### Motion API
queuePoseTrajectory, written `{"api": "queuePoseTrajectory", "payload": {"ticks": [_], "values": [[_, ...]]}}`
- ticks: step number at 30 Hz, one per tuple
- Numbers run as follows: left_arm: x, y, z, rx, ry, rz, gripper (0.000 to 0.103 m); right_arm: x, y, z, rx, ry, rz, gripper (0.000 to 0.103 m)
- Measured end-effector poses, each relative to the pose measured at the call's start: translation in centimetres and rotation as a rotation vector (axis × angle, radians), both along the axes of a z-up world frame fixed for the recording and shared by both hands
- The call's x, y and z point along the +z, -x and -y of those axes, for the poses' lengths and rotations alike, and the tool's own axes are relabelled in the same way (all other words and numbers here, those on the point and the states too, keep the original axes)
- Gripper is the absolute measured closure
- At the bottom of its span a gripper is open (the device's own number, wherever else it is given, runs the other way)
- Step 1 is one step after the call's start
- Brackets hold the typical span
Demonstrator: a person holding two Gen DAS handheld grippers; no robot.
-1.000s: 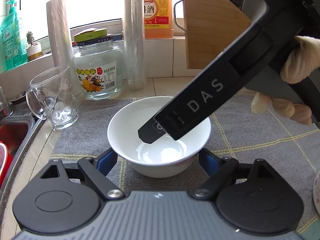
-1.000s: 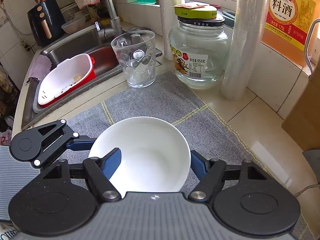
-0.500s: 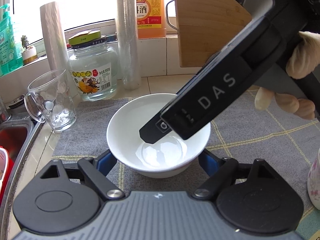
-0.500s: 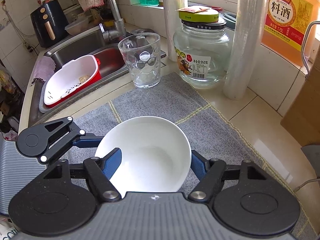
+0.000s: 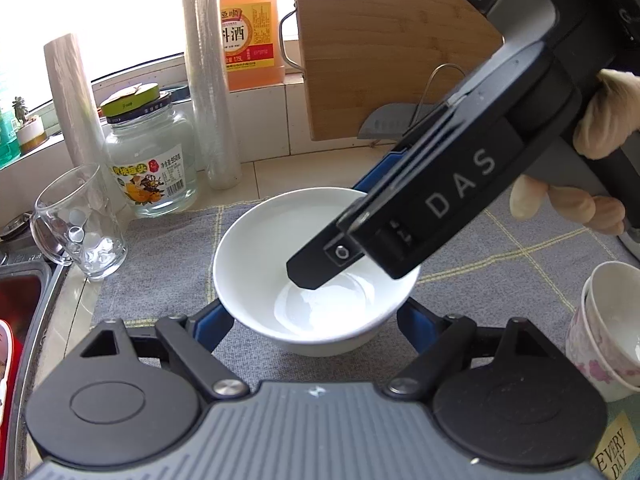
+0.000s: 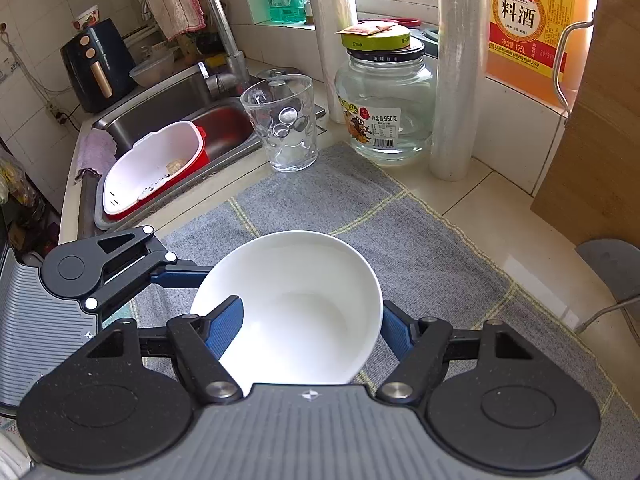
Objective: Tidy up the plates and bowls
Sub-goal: 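Carry the flowered bowl with the right tool over the stacked bowls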
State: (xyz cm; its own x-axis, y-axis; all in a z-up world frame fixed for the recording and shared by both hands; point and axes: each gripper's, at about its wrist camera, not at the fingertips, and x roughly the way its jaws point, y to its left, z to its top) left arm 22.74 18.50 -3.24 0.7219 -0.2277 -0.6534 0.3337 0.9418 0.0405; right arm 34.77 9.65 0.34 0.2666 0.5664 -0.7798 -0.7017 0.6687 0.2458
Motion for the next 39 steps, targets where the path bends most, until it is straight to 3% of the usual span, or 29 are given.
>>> {"api": "queuePoseTrajectory", "payload": {"ticks": [39], "values": [[5.0, 6.4, 8.8, -0.287, -0.024, 0.01, 0.015, 4.3, 11.6, 11.4, -0.245, -0.041, 0.076, 0.024]]}}
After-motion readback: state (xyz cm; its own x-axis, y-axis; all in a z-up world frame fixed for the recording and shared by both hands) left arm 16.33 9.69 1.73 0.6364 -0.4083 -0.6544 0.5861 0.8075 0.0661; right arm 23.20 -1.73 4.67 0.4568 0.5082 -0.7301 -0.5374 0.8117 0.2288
